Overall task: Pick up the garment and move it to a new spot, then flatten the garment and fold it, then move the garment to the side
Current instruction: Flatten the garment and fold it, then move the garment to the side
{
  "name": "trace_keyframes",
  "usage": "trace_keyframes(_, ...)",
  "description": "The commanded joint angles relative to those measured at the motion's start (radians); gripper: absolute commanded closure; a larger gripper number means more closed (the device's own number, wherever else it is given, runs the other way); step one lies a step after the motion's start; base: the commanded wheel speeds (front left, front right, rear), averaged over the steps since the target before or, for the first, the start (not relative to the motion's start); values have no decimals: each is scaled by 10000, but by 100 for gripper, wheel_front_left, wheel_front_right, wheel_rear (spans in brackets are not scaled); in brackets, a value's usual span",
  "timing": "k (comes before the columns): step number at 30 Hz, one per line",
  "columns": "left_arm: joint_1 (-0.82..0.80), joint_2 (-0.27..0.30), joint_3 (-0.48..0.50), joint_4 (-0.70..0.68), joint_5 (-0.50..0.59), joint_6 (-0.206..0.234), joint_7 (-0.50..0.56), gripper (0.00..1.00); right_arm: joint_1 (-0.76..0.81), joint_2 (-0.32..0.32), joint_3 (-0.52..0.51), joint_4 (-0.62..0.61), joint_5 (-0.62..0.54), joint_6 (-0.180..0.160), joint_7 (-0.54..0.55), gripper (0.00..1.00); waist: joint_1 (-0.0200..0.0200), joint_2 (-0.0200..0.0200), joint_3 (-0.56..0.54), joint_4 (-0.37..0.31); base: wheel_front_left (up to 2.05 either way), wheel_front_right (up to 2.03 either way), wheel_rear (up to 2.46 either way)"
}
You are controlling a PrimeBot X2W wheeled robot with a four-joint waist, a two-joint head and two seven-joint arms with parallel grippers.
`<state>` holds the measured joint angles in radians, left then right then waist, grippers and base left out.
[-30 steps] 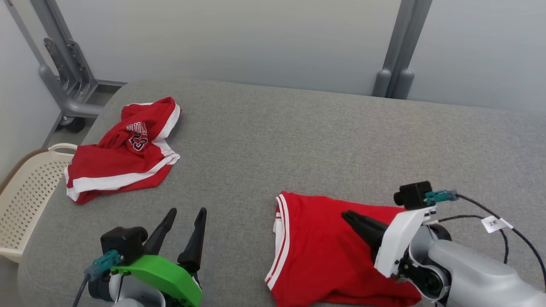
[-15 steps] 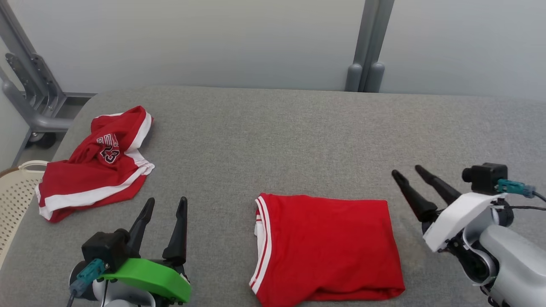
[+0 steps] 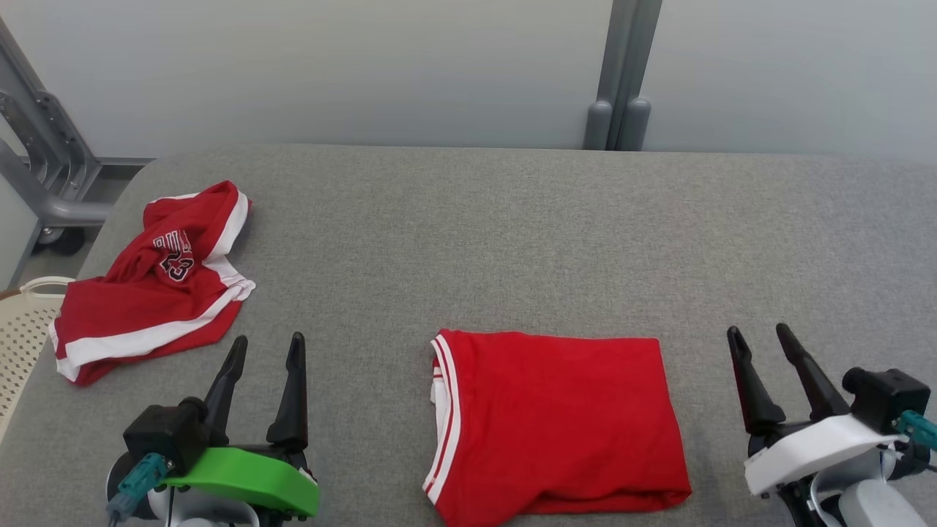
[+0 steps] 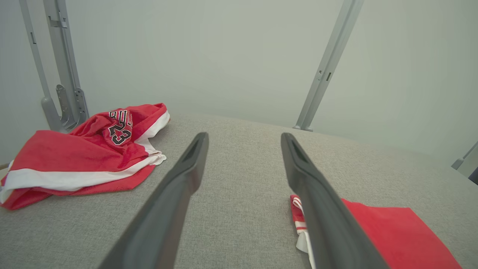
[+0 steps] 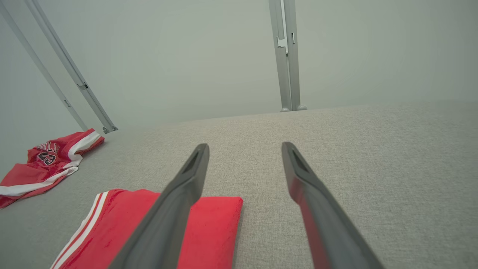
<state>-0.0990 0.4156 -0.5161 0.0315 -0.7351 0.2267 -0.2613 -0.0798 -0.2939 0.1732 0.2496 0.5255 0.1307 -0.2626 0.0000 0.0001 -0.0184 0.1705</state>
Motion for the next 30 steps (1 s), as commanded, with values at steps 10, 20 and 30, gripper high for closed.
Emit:
trace_keyframes(10,269,-357,373,204,479,-341,-51,0,714,905,-559,-230,-780,1,414,0,0,-1,27,115,0,0,0)
trace_keyframes(20,152,-537,439,456,634,-562,-52,0,-291,887,16,1171,501,3,2090,0,0,-1,58,317,0,0,0)
trace_keyframes(30,122,-565,398,606,629,-636,-43,0,-751,972,433,2553,1579,1,2368,0,0,-1,47,711,0,0,0)
